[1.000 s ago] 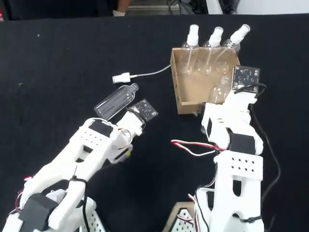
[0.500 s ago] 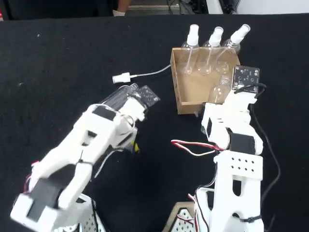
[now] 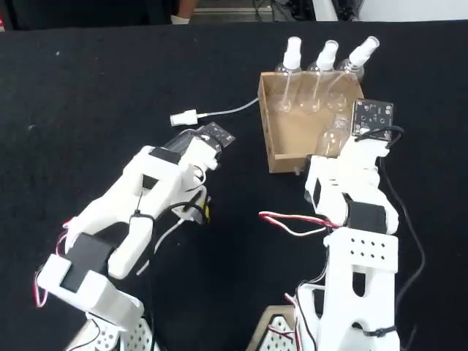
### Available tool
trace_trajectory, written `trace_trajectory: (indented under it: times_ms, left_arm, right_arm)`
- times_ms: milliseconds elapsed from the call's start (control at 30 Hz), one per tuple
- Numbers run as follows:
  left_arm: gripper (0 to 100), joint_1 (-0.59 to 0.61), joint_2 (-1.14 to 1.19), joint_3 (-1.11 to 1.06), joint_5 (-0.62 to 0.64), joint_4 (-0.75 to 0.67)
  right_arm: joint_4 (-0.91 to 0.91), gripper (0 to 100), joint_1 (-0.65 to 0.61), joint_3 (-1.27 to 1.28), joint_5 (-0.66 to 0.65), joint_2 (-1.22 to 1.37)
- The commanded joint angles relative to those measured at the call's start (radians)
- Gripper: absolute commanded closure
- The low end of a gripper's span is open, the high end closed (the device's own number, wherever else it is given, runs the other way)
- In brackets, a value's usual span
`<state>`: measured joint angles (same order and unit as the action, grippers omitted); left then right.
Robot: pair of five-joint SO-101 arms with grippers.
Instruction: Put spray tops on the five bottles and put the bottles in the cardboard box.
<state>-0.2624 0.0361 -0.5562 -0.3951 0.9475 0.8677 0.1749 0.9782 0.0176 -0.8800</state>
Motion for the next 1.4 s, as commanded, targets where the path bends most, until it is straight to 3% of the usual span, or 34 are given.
trace_trajectory:
  times_ms: [0, 233, 467, 633, 833, 1067, 1267, 1367]
  left_arm:
    - [97, 0.005, 0.008, 0.016, 0.015, 0.003]
    - [96, 0.015, -0.133, 0.004, 0.04, 0.043]
    - [97, 0.015, -0.509, 0.229, 0.176, 0.153]
    - [97, -0.013, -0.655, 0.386, 0.189, 0.032]
    - [97, -0.07, -0.69, 0.446, 0.321, -0.126]
    - [97, -0.114, -0.75, 0.464, 0.542, -0.138]
    - [97, -0.117, -0.867, 0.433, 0.666, -0.13]
    - [97, -0.137, -0.922, 0.372, 0.687, -0.196]
  right_arm:
    - [-0.025, 98.7, -0.011, -0.004, 0.008, -0.035]
    - [-0.028, 98.8, -0.098, 0.024, 0.008, -0.041]
    - [-0.143, 98.8, -0.15, 0.099, 0.034, -0.042]
    - [-0.204, 98.8, -0.153, 0.134, 0.034, -0.042]
    - [-0.308, 98.8, -0.155, 0.26, 0.035, -0.196]
    - [-0.264, 98.8, -0.295, 0.41, -0.002, -0.532]
    - [-0.235, 98.8, -0.381, 0.486, -0.021, -0.7]
    - [-0.235, 98.8, -0.44, 0.532, -0.021, -0.783]
